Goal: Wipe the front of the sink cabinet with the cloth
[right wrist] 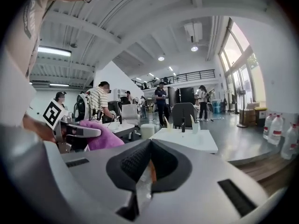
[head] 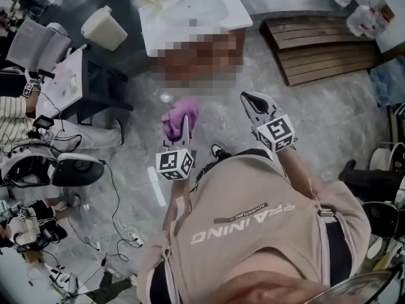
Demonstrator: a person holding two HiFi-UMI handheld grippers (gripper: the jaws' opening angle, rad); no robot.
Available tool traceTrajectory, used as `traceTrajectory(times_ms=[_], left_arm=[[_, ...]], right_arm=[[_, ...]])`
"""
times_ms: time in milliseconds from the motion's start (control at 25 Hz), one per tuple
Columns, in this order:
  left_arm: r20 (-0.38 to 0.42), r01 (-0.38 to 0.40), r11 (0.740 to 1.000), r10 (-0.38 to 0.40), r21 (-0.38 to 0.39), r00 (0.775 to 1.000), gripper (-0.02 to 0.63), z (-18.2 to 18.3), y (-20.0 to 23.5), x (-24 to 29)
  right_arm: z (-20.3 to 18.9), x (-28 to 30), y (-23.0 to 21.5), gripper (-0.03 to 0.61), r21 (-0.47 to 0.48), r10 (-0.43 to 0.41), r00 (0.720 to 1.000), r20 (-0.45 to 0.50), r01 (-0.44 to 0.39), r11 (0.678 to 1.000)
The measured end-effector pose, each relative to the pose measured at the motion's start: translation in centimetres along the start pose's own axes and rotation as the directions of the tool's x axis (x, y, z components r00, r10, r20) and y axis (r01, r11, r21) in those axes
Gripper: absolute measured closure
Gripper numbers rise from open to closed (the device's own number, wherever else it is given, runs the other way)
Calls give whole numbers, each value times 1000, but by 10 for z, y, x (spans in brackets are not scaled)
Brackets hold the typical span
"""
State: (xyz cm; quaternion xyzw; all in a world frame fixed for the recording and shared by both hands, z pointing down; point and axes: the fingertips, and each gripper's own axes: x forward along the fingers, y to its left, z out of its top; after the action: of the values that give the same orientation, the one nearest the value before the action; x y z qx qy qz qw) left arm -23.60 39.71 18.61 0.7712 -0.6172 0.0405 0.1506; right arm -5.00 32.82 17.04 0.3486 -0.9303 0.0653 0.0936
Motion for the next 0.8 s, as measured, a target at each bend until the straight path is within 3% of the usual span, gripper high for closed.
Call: traceTrajectory(times_ms=[320,800], left_arm=[[0,33,999,-33,-41,999,565,4,56,14],[-5,37,998,-37,-53,999,565,14,80,41]], right_arm=[[9,54,25,566,-46,-2,999,-38,0,999],[2,85,3,566,-19,-47,996,-72,46,999]])
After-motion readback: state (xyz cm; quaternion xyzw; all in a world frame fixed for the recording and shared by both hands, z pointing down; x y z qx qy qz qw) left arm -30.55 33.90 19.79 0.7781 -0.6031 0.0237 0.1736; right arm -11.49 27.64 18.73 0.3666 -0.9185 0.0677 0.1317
